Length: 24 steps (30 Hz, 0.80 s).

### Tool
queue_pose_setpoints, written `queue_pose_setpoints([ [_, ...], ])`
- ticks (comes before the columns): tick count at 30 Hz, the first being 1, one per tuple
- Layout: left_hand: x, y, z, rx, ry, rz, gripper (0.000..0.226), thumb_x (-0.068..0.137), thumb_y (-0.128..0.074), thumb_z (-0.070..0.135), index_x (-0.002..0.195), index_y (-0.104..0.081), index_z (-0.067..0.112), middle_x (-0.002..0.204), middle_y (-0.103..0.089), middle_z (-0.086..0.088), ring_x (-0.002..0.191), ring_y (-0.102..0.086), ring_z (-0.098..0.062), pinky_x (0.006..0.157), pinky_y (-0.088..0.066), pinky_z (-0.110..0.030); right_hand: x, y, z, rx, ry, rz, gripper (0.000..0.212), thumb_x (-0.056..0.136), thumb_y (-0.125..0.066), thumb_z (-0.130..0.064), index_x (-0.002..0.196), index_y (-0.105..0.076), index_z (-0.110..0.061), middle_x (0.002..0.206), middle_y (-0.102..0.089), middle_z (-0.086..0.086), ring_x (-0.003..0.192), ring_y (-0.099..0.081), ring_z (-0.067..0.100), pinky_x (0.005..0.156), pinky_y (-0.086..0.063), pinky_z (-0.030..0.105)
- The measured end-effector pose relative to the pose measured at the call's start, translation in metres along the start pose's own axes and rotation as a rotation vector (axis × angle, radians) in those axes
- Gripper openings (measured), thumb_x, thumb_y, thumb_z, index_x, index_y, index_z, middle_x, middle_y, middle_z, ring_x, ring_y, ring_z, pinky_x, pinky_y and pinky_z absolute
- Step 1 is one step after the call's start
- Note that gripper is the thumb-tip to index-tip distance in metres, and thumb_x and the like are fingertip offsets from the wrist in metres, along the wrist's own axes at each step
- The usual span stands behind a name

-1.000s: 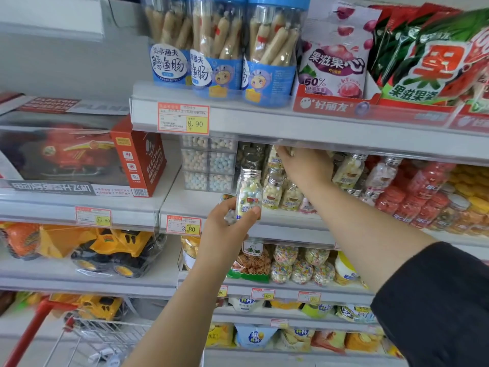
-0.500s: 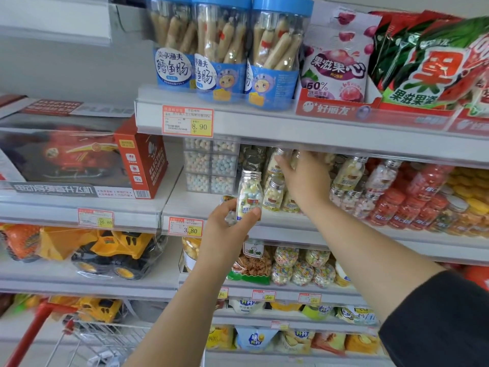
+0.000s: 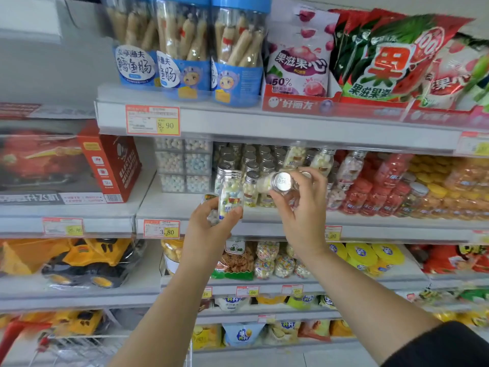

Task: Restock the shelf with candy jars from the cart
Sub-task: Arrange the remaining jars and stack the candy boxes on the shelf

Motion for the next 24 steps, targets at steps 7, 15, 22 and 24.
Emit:
queue_pose_setpoints([
  [7,-0.007,-0.040,-0.001,0.003,-0.006,-0.080,0.048,0.078,-0.069,0.065,0.117,-0.054,0.042,0.129,-0.060,0.002,0.112,-0.063,-0.022,0.094,-0.053,-0.047,-0.022,0.059,0.059,-0.091,-0.268,-0.089,0.044,0.091,-0.063,-0.042,0.129,-0.051,-0.023,0.129,-0.039,-0.005,0.075,-0.060,0.007,0.075,-0.056,0.033],
  [15,-0.013,-0.066,0.003,0.033,0.000,-0.122,0.089,0.055,-0.061,0.083,0.132,-0.050,0.040,0.138,-0.054,0.003,0.120,-0.058,-0.023,0.103,-0.047,-0.051,-0.004,0.079,0.103,-0.247,-0.404,-0.154,0.051,0.091,-0.062,-0.050,0.135,-0.050,-0.025,0.126,-0.039,-0.003,0.080,-0.060,0.012,0.079,-0.055,0.041],
  [22,-0.014,-0.062,0.005,0.055,0.020,-0.080,0.023,0.084,-0.068,0.056,0.094,-0.047,0.055,0.126,-0.057,0.002,0.107,-0.064,-0.019,0.087,-0.054,-0.046,0.009,0.066,0.105,-0.327,-0.416,-0.135,0.052,0.089,-0.062,-0.055,0.133,-0.053,-0.030,0.126,-0.043,-0.001,0.073,-0.057,0.012,0.065,-0.053,0.036],
  [24,-0.014,-0.061,0.006,0.051,0.013,-0.069,0.021,0.084,-0.068,0.054,0.092,-0.049,0.056,0.124,-0.058,0.002,0.105,-0.065,-0.019,0.087,-0.053,-0.046,0.011,0.064,0.106,-0.360,-0.411,-0.143,0.051,0.089,-0.061,-0.056,0.133,-0.053,-0.032,0.128,-0.044,-0.001,0.070,-0.057,0.012,0.063,-0.053,0.035],
])
Point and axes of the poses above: each hand's wrist, its own x-axis towards the middle knuckle, its own y-axis out of the back of the hand, z = x × y, the point moved 3 cm from there along x, towards the middle knuckle
